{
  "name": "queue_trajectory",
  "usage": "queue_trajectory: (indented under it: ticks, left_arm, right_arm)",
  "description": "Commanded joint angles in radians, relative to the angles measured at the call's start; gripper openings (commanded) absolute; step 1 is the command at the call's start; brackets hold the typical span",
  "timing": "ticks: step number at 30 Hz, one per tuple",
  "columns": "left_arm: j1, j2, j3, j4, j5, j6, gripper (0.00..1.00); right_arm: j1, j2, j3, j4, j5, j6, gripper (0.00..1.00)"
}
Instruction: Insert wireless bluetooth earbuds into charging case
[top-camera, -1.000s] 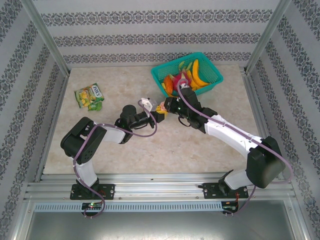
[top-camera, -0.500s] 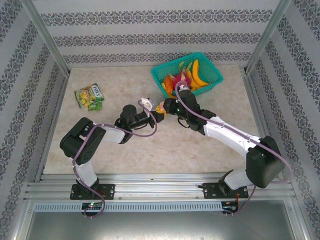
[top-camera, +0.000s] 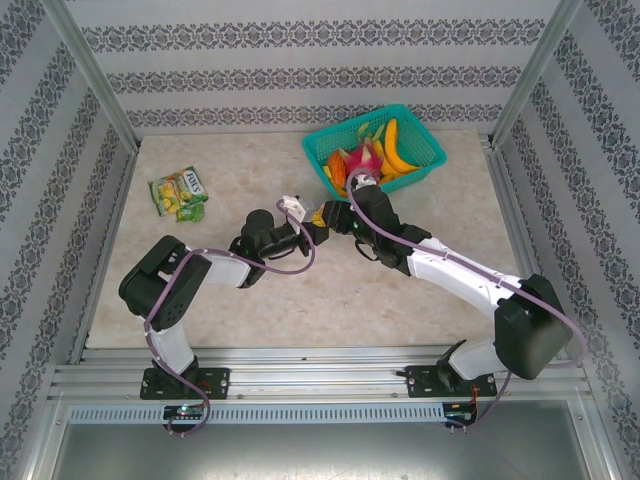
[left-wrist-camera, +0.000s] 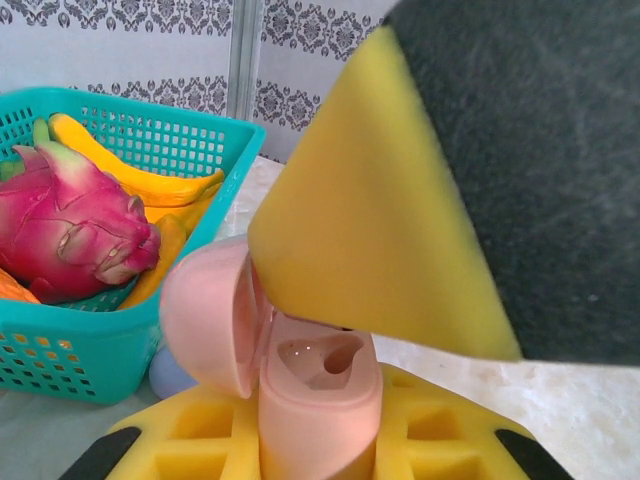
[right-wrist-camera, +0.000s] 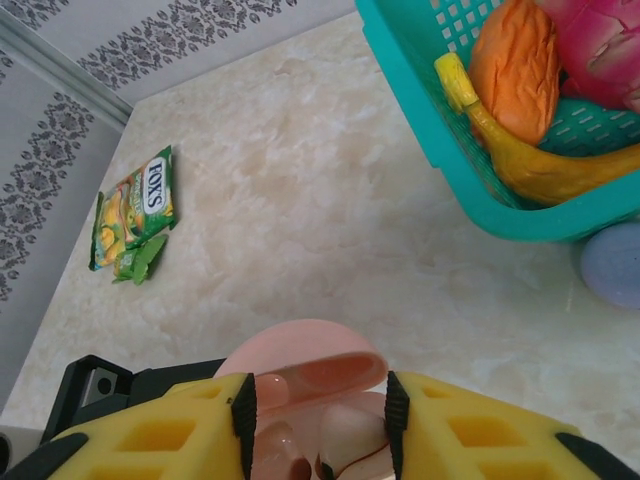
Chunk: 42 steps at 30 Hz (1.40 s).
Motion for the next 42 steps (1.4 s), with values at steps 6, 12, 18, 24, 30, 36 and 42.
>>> queue_trajectory:
  ticks: [6,12,18,24,30,36,42]
  left_arm:
    - [-0.010,-0.062,0.015,0.076,-0.019,0.027,0.00]
    - [0.000,-0.092,-0.029,0.092,-0.075,0.046,0.00]
    - [0.069,-0.194,-0.092,0.046,-0.151,0.065,0.00]
    - [0.185,-0.323,-0.120,-0.039,-0.178,0.062,0.00]
    - [0.275,-0.419,-0.107,-0.143,-0.197,0.059,0.00]
    - [0.333,-0.474,-0.099,-0.194,-0.212,0.054,0.00]
    - [0.389,-0.509,-0.095,-0.214,-0.227,0.029,0.00]
  right_arm:
    - [-0.031,-0.069,0.047,-0.067,-0.075,0.021,0.51]
    - [-0.070,-0.155,0.059,-0.117,-0.113,0.062,0.62]
    - [-0.078,-0.205,0.022,-0.198,-0.120,0.064,0.63]
    - [-0.031,-0.091,0.007,-0.204,-0.121,0.038,0.63]
    - [0.080,0.137,0.139,-0.228,-0.099,-0.056,0.62]
    - [0.157,0.381,0.310,-0.244,-0.121,-0.193,0.60]
    - [0.199,0.564,0.449,-0.250,-0.182,-0.317,0.56]
